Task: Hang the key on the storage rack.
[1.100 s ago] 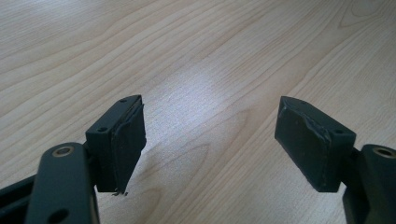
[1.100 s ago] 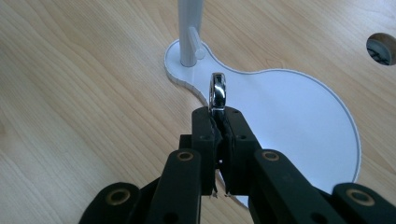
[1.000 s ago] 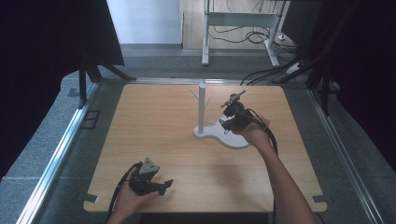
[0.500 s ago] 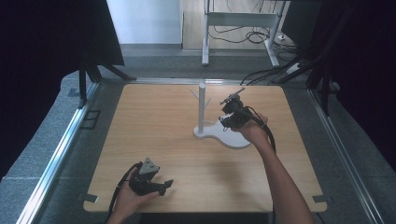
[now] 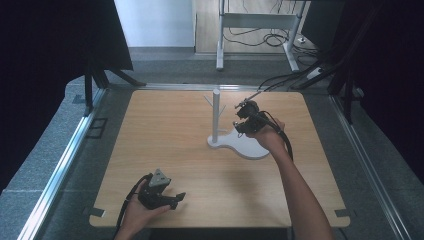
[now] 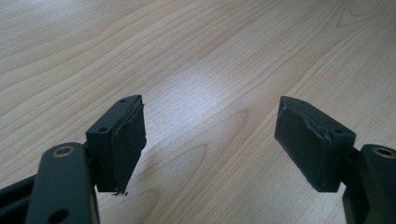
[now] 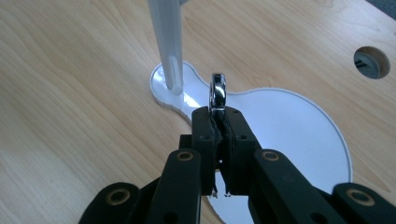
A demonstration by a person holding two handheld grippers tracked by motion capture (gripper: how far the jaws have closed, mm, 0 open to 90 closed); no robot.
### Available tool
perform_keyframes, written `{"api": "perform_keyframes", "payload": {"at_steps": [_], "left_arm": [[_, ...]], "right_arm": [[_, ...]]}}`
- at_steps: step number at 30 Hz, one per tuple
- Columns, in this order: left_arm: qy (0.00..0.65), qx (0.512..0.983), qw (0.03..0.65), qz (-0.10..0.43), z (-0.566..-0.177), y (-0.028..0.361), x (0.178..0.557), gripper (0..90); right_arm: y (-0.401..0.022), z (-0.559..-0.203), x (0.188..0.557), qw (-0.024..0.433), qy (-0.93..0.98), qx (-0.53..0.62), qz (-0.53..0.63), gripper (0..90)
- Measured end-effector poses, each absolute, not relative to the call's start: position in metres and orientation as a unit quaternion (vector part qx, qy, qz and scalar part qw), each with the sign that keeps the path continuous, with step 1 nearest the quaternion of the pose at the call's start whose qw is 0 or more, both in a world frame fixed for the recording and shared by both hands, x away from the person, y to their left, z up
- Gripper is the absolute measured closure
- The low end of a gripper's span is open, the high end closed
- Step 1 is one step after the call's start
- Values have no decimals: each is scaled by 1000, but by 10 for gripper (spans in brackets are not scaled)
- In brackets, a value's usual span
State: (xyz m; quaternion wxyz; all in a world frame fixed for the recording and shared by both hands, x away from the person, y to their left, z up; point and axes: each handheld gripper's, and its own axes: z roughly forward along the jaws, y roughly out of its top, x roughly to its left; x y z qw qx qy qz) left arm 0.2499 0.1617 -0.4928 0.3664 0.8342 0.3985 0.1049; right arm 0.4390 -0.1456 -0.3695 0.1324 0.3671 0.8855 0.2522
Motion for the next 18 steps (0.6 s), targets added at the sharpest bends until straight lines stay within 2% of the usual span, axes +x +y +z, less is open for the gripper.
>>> {"api": "perform_keyframes", "payload": {"at_steps": [18], "left_arm": [[396,837,364,102,-494,161,251,252]], "right_arm": [[-135,-371,459,136,881,378,250,846]]}}
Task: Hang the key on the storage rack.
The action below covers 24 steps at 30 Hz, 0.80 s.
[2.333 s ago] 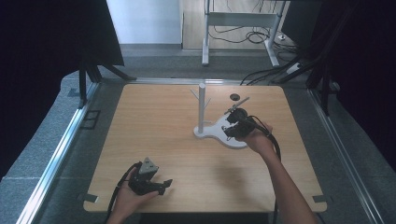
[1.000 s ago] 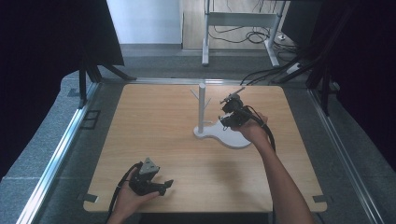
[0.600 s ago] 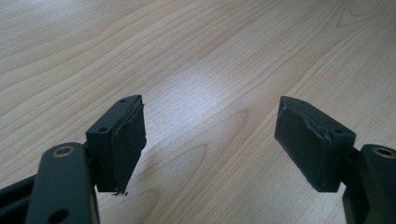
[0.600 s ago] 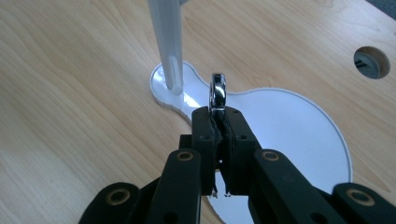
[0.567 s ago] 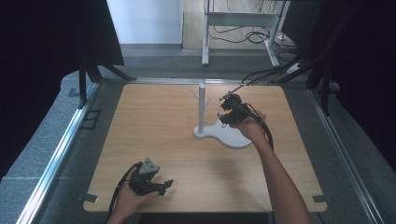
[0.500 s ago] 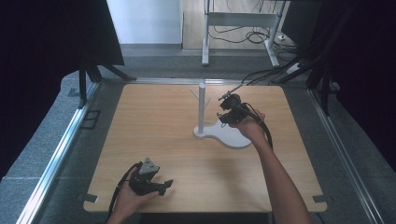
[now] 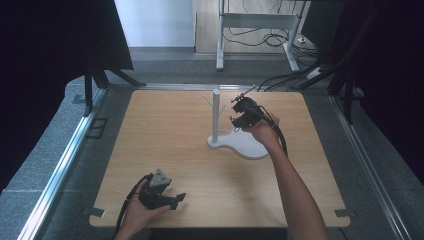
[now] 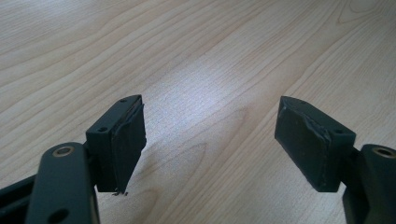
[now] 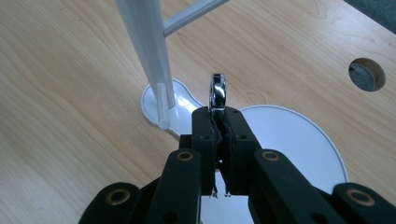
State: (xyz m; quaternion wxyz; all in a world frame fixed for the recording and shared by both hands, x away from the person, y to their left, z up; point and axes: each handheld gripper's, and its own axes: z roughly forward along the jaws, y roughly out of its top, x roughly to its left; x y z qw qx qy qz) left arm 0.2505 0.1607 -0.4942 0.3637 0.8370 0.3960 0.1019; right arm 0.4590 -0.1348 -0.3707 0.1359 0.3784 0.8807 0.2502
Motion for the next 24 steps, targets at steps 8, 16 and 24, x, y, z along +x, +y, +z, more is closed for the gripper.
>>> {"api": "perform_keyframes", "payload": {"at_steps": [8,16,24], "left_arm": [[396,835,367,102,-493,162,250,252],[396,835,367,102,-493,162,250,252],[396,836,366,102,-493,161,250,252]], "right_arm": [[-135,-371,464,140,877,384,253,846],[-135,-371,467,144,874,386,257,847],[-131,-370,469,148,875,383,255,846]]}}
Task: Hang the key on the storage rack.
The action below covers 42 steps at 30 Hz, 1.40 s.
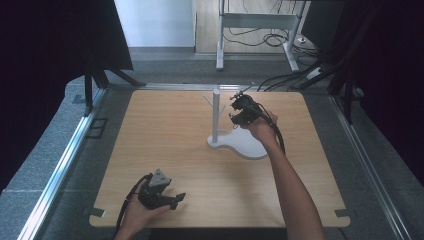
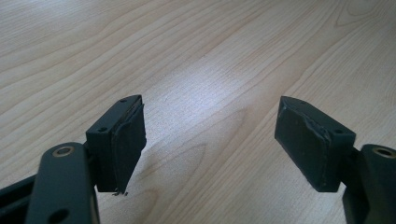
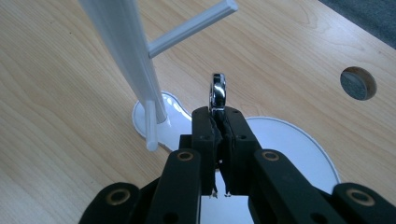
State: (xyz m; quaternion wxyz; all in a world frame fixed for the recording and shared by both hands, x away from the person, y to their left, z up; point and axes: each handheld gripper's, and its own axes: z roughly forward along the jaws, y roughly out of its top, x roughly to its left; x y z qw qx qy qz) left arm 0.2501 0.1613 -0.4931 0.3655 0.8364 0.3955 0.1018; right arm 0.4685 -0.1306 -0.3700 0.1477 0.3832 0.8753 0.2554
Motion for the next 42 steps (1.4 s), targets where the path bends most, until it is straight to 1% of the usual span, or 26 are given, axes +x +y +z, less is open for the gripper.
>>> {"api": "perform_keyframes", "payload": {"at_steps": [5,13,31,42], "left_arm": [[395,836,367,101,-492,162,250,252],[394,837,366,100,-493,161,250,252],[398,834,370,99,-492,165,251,252],[397,833,371,99,-492,165,250,252]], "right_arm": [[-127,-367,470,152,872,381,268,847],[-125,-372,480,153,871,386,262,847],[-119,-362,501,169,866,390,263,847],[-114,-362,500,176,866,387,263,847]]}}
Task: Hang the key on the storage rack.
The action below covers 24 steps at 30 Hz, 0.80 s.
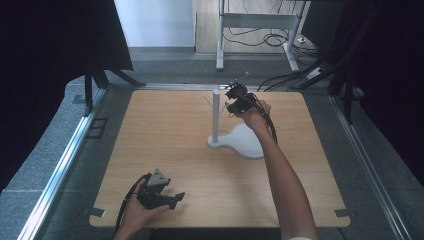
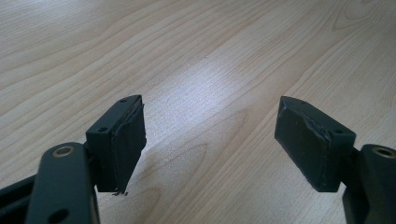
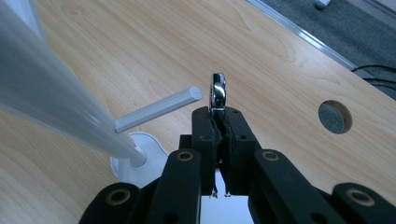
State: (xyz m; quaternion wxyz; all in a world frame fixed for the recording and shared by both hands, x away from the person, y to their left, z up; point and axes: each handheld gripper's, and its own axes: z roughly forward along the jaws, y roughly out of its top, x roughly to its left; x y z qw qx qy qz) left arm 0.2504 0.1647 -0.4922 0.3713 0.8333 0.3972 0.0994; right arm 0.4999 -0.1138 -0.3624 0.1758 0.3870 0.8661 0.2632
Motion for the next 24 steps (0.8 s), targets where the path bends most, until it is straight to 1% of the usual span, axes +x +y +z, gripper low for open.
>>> {"api": "perform_keyframes", "payload": {"at_steps": [12,24], "left_arm": [[396,833,373,100,-491,164,250,252],[396,833,373,100,-491,164,249,252]], "right_arm": [[-112,-358,494,179,868,382,263,847],[-107,-363,489,184,870,374,264,846]]}}
